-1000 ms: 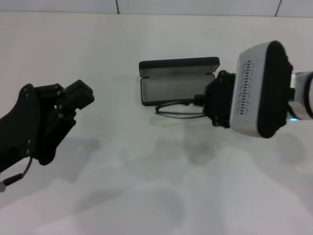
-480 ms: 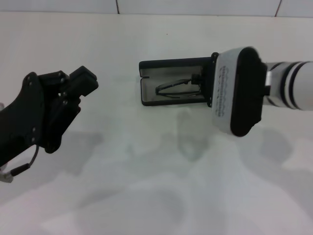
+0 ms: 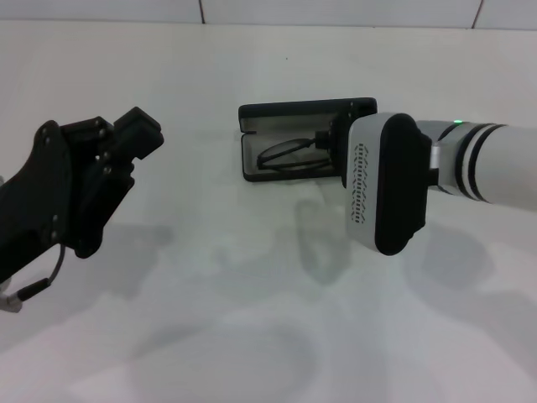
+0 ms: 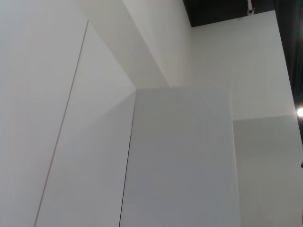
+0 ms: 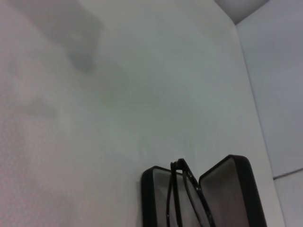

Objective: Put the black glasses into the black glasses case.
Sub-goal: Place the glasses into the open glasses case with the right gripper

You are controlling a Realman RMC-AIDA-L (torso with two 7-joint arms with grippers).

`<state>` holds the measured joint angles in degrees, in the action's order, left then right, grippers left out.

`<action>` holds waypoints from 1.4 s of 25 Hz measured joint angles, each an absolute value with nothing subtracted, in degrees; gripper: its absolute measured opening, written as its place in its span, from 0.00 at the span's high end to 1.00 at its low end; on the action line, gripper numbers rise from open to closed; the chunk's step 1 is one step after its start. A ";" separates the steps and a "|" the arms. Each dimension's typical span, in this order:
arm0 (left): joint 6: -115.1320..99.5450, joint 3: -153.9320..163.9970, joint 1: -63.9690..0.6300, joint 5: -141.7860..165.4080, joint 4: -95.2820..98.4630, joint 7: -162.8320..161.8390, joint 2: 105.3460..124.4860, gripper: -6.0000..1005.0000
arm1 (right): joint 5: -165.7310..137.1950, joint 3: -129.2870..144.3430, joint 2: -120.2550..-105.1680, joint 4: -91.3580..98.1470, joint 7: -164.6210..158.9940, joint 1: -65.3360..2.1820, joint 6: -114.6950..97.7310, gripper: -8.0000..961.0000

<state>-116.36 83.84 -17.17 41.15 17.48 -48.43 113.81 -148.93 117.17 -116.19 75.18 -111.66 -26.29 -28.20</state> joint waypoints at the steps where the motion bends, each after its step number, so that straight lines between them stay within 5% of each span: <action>1: -116.36 83.84 -17.24 41.17 17.48 -48.43 113.86 0.93 | -148.97 117.36 -116.18 74.62 -111.73 -26.42 -27.61 0.95; 35: -116.27 83.84 -17.94 41.40 17.49 -48.34 114.52 0.93 | -146.87 118.99 -116.19 65.34 -113.20 -27.53 -15.14 0.95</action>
